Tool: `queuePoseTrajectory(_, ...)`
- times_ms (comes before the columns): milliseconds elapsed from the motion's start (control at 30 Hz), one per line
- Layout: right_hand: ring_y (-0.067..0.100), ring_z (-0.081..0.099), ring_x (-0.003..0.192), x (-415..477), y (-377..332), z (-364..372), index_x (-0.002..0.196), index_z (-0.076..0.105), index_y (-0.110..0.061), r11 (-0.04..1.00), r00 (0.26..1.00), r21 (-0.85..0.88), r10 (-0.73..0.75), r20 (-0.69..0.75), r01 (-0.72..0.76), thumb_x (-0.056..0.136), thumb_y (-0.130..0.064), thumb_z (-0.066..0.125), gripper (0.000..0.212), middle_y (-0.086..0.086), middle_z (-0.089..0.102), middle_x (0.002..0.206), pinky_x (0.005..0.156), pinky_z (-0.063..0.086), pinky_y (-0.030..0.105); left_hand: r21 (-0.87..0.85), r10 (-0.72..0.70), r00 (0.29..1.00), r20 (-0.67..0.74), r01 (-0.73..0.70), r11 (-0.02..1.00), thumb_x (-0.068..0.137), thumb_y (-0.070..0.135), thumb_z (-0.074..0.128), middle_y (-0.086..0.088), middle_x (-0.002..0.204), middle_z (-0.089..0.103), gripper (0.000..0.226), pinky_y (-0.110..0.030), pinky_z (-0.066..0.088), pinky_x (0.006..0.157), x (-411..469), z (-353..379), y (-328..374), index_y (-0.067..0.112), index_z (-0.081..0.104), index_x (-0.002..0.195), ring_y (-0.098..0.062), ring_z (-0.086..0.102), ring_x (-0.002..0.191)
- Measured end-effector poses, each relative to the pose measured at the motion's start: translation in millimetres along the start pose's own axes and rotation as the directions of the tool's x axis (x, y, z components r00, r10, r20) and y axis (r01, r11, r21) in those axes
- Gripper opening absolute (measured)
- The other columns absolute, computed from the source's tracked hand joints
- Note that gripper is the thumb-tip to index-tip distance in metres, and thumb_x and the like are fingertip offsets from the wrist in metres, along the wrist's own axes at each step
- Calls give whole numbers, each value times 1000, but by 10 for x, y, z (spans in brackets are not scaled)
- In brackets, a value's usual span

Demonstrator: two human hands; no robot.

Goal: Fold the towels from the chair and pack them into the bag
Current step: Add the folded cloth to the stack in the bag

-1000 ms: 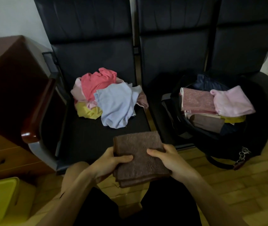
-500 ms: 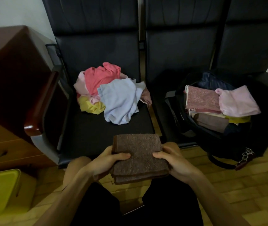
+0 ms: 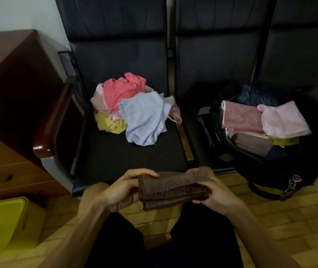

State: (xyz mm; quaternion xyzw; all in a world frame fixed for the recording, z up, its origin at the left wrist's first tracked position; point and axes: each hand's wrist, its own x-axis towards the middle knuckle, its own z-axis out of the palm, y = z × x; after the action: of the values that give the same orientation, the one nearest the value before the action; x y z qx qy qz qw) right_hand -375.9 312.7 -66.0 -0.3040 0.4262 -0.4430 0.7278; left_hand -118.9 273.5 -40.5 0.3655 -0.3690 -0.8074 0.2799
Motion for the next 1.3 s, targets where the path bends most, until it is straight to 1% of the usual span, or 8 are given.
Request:
queuePoseTrajectory(100,25,52,59,-66,-56,12,86,61,-1,993,995,110,54,-88,-44,86,-19,57,19,14,55,73,51,38,32,-60,-38,994,106,45,997,65,11,61,-26,120,65,37,-44,59,82,52,-42,14,2,75,98,-37,67,101)
queuePoseTrajectory(200,31,66,72,-66,-65,-98,92,67,5,984,986,139,130,-100,-115,102,-38,36,54,21,65,84,57,52,35,27,-80,995,52,79,997,76,37,61,-32,125,61,42,-48,55,88,138,-40,-35,1,75,94,-42,62,107)
queuePoseTrajectory(367,9,62,104,-129,-33,-436,104,71,-21,859,997,-509,21,-70,-54,83,-28,75,22,0,62,114,83,50,19,454,23,999,44,-40,890,73,21,86,0,95,68,16,-24,52,75,401,146,-184,19,76,85,-16,64,90)
queuePoseTrajectory(500,14,58,118,-235,-107,-982,140,46,-30,834,996,-544,81,-39,-89,75,-23,84,75,-2,52,133,92,55,30,590,-42,994,101,-26,807,75,3,83,4,104,66,41,-27,54,77,765,375,-241,19,66,109,-16,66,95)
queuePoseTrajectory(600,9,68,94,-296,-349,-1349,117,65,-19,704,997,-710,-43,-70,-19,75,-12,84,46,1,69,106,81,55,27,755,-29,993,113,-66,653,75,15,86,3,118,61,60,-30,55,85,1237,683,-216,33,57,124,-13,64,105)
queuePoseTrajectory(667,5,66,81,-325,-602,-1668,99,69,-21,624,973,-781,-186,-140,7,72,-5,84,35,0,71,89,75,54,29,831,46,984,174,-172,529,73,21,88,8,107,65,46,-32,55,85,1698,964,-194,33,65,111,-7,64,98)
queuePoseTrajectory(900,28,62,97,-4,-1301,-2744,110,63,-15,302,769,-940,-560,-309,-158,80,-15,77,32,9,67,105,79,42,29,922,245,943,227,-289,257,78,22,83,-1,104,69,32,-29,51,86,3204,1903,-125,17,68,105,-17,64,95)
queuePoseTrajectory(1300,39,59,108,762,-1020,-3575,118,53,-8,113,826,-911,-388,-408,-396,89,-23,68,37,15,61,119,84,49,45,972,217,958,189,-214,99,80,22,80,-15,108,68,35,-40,50,85,4330,1821,-697,11,66,111,-34,60,103)
